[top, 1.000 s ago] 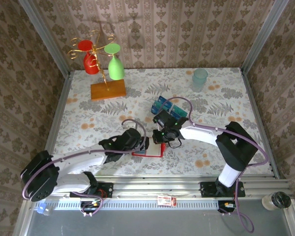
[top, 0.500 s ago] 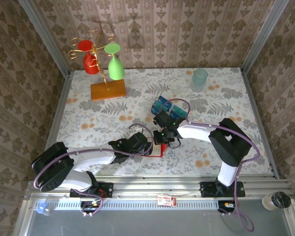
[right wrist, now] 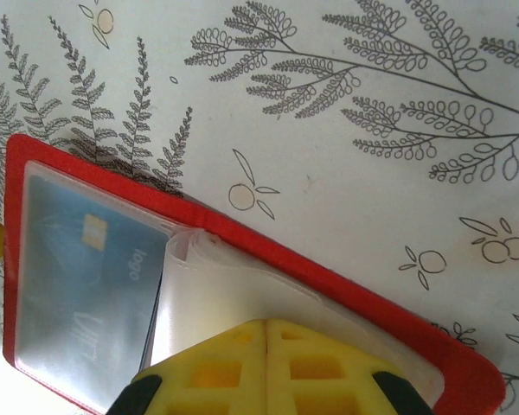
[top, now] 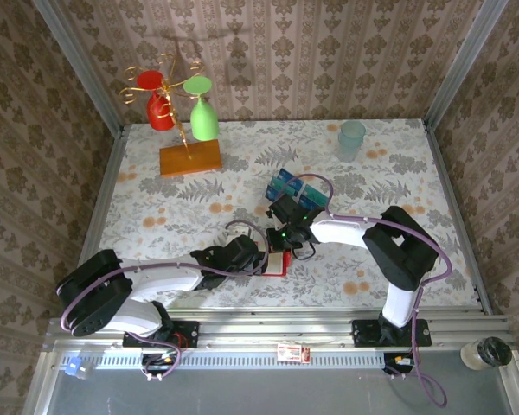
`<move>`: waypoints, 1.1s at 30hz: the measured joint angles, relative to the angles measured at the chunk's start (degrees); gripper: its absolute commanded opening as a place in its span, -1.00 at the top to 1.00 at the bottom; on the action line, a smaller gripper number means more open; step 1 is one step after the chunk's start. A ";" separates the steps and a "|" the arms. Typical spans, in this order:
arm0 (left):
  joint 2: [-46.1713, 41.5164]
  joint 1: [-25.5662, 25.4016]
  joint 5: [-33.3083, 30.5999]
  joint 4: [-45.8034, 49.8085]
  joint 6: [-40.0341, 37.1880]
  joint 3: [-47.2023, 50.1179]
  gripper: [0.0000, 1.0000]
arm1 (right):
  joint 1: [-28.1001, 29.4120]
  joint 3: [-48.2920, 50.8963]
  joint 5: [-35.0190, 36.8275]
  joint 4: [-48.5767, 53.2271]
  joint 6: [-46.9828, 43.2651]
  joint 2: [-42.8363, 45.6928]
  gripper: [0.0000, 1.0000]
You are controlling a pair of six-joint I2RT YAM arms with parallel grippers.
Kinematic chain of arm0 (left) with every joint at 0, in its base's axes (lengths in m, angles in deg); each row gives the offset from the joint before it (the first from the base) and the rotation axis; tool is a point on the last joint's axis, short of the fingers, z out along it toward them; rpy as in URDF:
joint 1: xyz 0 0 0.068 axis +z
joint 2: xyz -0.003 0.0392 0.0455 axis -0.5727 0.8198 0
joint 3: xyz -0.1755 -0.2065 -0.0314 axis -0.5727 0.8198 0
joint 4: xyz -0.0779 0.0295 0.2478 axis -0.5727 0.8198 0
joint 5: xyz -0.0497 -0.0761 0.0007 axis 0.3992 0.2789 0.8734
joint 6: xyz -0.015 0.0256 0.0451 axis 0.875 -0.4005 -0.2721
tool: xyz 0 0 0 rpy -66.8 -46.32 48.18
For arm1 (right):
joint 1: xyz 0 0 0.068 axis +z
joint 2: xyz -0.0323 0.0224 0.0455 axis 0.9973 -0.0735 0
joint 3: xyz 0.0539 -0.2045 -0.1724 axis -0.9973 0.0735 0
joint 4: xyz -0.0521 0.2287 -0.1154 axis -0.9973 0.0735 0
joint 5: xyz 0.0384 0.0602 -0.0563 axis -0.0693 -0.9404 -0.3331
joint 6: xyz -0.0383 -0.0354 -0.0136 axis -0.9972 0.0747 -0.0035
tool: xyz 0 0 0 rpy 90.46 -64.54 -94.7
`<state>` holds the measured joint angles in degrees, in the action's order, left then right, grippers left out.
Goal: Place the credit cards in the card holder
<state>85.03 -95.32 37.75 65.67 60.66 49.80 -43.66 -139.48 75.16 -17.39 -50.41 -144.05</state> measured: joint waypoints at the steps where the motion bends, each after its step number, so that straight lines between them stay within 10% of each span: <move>1: 0.26 -0.02 0.00 -0.15 0.00 0.02 -1.00 | 0.00 0.00 -0.04 -0.04 0.04 -0.04 0.90; 9: 1.86 -0.04 -0.68 -1.79 0.72 1.22 -0.75 | -0.09 0.00 -0.76 -0.52 1.09 -0.28 0.84; 23: 1.81 -0.35 -3.30 -4.37 1.27 3.19 -0.57 | -0.44 0.20 0.09 1.20 2.69 3.28 0.10; 33: 1.68 -0.46 -3.34 -4.90 1.46 3.32 -0.80 | -0.63 2.78 0.85 1.25 4.39 3.87 0.56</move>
<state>86.71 -95.77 34.41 60.78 62.12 53.12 -44.29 -136.70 76.01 -16.14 -46.01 -140.18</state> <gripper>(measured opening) 0.852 0.275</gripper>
